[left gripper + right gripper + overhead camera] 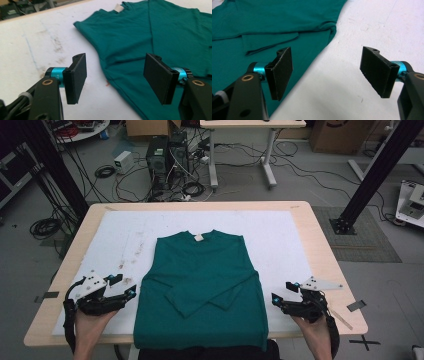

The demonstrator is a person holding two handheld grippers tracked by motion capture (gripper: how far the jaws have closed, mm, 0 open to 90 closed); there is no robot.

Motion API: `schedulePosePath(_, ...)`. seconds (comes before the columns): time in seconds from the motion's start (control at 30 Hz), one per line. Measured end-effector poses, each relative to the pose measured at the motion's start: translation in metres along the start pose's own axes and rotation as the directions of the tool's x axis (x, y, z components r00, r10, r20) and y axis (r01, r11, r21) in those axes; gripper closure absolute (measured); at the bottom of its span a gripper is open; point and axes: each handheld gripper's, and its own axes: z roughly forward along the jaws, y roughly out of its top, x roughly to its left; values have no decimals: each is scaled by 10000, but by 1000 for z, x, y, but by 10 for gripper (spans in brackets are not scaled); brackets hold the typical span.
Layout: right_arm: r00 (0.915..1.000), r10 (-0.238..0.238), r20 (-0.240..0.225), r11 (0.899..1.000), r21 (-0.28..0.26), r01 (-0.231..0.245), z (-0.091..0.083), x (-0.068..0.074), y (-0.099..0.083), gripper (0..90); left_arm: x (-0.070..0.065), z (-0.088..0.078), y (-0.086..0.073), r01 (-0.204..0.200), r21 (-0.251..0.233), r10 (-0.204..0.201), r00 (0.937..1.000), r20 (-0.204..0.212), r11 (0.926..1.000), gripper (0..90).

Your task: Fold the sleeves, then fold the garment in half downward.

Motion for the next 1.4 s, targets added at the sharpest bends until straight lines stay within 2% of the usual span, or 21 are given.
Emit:
schedulePosePath(0.3, 9994, -332, -20, 9994, 108, 333, 8, 11, 1, 273, -4, 1, -7, 100, 310, -104, 9999, 130, 9995, 356)
schedulePosePath(0.5, 9993, -353, -149, 9990, 274, 357, 10, 17, 1, 276, -5, 4, -16, 348, 811, -358, 9993, 107, 9961, 357)
schedulePosePath(0.6, 9980, -600, -221, 9970, 466, 610, 13, 23, -1, 335, -9, 8, -20, 331, 1200, -343, 9994, 81, 9922, 361)
schedulePosePath(0.73, 9947, -998, -252, 9907, 905, 1017, 21, 33, -5, 398, -15, 15, -23, 248, 1687, -289, 9993, 219, 9854, 368)
schedulePosePath(0.8, 9929, -1167, -228, 9865, 1129, 1185, 26, 38, -7, 401, -19, 20, -24, 155, 1868, -199, 9996, 215, 9823, 375)
schedulePosePath(0.97, 9846, -1744, -74, 9709, 1650, 1733, 39, 50, -12, 458, -26, 31, -29, -106, 2327, 45, 9996, 268, 9725, 390)
schedulePosePath(1.03, 9862, -1650, -123, 9748, 1504, 1650, 39, 52, -14, 514, -27, 30, -29, -111, 2300, 42, 9995, 304, 9731, 423)
schedulePosePath(1.1, 9876, -1564, -161, 9777, 1394, 1571, 39, 53, -15, 579, -29, 29, -29, -41, 2330, -67, 9989, 458, 9725, 497)
schedulePosePath(1.2, 9867, -1573, -402, 9784, 1290, 1613, 38, 53, -16, 742, -31, 29, -30, 32, 2214, -158, 9984, 552, 9752, 613)
schedulePosePath(1.27, 9851, -1590, -650, 9785, 1221, 1660, 37, 51, -17, 846, -33, 29, -30, -3, 2181, -211, 9952, 956, 9759, 753)
schedulePosePath(1.3, 9855, -1566, -657, 9790, 1214, 1636, 37, 50, -17, 870, -33, 29, -30, -53, 2180, -175, 9946, 1022, 9759, 822)
schedulePosePath(1.4, 9849, -1598, -671, 9792, 1153, 1667, 34, 49, -20, 889, -35, 28, -29, -146, 2280, -85, 9950, 998, 9736, 863)
